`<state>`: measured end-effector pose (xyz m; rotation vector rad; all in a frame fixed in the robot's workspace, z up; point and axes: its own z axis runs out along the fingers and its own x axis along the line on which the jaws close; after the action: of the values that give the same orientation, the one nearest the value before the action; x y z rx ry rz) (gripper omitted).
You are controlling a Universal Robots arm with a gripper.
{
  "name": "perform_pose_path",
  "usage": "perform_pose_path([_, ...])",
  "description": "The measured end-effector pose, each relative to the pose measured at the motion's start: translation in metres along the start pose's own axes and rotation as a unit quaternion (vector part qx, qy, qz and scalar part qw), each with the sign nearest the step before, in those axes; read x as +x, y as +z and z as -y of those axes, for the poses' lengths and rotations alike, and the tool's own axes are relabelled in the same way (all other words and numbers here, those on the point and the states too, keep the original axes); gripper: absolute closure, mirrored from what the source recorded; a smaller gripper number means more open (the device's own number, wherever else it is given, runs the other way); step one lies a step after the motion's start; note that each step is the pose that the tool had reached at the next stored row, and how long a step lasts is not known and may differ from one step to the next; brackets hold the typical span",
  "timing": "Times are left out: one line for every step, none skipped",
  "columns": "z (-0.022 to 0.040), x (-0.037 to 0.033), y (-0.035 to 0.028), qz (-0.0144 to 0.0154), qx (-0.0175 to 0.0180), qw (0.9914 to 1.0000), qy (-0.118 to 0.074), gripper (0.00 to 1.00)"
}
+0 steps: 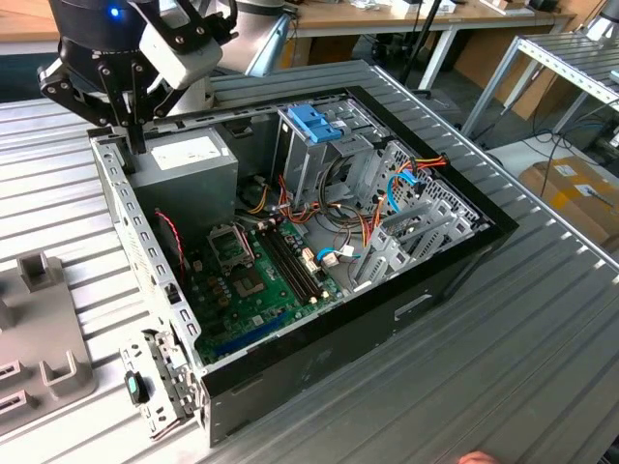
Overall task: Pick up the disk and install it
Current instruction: 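Reach for the disk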
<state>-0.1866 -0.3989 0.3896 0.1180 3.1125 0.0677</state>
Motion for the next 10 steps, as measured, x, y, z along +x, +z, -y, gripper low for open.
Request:
perform_pose_path([0.0002, 0.0028, 0.0002, 0.0, 0.0, 1.0, 0.0, 0.89])
perform_pose_path([0.0003, 0.0043, 0.0002, 0.0, 0.0, 1.0, 0.0, 0.89])
perform_pose_path([0.0005, 0.0063, 0.0003, 0.0, 0.0, 1.0, 0.0, 0.89])
perform_pose_path([0.0006, 0.0079, 0.0004, 0.0, 0.0, 1.0, 0.0, 0.89])
perform_pose_path([0.0007, 0.009, 0.0005, 0.0, 0.0, 1.0, 0.0, 0.89])
perform_pose_path([0.0008, 0.0102, 0.0005, 0.0, 0.0, 1.0, 0.0, 0.89])
perform_pose_path([0.0009, 0.0112, 0.0005, 0.0, 0.0, 1.0, 0.0, 0.89])
perform_pose_path([0.001, 0.0123, 0.0006, 0.0, 0.0, 1.0, 0.0, 0.89])
perform_pose_path([0.0011, 0.0134, 0.0006, 0.0, 0.0, 1.0, 0.0, 0.89])
perform_pose_path([0.0011, 0.0147, 0.0007, 0.0, 0.0, 1.0, 0.0, 0.89])
